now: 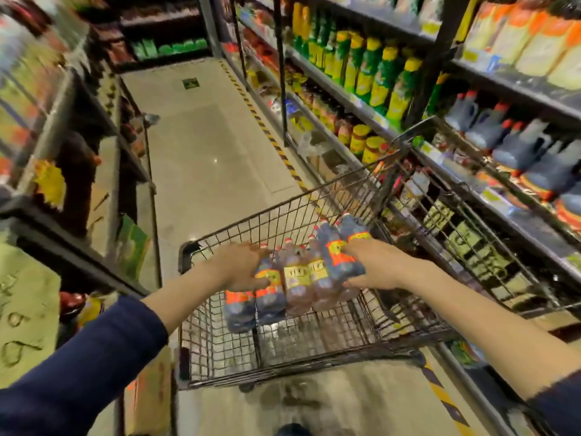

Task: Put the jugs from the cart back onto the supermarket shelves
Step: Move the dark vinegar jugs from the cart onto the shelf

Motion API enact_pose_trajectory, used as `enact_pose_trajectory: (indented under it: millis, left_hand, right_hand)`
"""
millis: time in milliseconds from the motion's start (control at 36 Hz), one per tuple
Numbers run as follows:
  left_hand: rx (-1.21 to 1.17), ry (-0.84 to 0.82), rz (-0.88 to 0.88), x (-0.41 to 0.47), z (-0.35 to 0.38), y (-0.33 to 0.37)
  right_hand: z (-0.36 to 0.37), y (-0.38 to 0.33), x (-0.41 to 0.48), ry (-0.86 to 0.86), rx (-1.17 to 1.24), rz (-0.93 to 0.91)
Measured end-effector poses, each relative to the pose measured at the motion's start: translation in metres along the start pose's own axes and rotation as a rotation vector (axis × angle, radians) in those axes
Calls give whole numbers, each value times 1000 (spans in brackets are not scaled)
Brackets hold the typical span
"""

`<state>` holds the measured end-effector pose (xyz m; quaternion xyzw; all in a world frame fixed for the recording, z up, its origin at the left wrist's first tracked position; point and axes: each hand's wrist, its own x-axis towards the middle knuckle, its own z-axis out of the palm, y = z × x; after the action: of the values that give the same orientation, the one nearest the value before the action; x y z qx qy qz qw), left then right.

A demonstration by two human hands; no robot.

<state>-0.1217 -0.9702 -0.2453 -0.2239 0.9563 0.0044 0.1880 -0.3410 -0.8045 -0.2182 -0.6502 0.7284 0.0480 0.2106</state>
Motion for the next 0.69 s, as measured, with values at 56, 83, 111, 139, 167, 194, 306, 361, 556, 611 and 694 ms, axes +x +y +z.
enact_pose_trajectory:
  millis: [56, 83, 111, 139, 167, 194, 306, 361, 556, 611, 694]
  left_hand:
    - [-4, -23, 4, 8, 6, -5]
    - [-10, -36, 9, 12, 8, -7]
    - [-15, -39, 13, 16, 10, -8]
    - [-17, -40, 13, 20, 12, -10]
    - [-20, -42, 10, 25, 14, -10]
    - [-23, -47, 6, 30, 15, -11]
    - [-100, -78, 6, 50, 22, -8]
    - [-119, -105, 7, 62, 26, -4]
    - [-223, -230, -86, 115, 37, 21]
    - [-289, -270, -128, 130, 37, 32]
    - [-447, -297, -172, 155, 42, 45]
  right_hand:
    - [-1, -1, 9, -21, 7, 22]
    - [-1, 0, 14, -19, 11, 27]
    - [-1, 0, 18, -27, 15, 35]
    - [1, 2, 22, -37, 19, 43]
    - [1, 4, 25, -42, 24, 45]
    - [2, 8, 29, -42, 33, 44]
    - [9, 25, 44, -85, 30, 55]
    - [14, 37, 52, -101, 1, 49]
    - [26, 91, 84, -177, 32, -26]
    - [22, 106, 91, -204, 57, -32]
    - [15, 126, 103, -264, 106, -69]
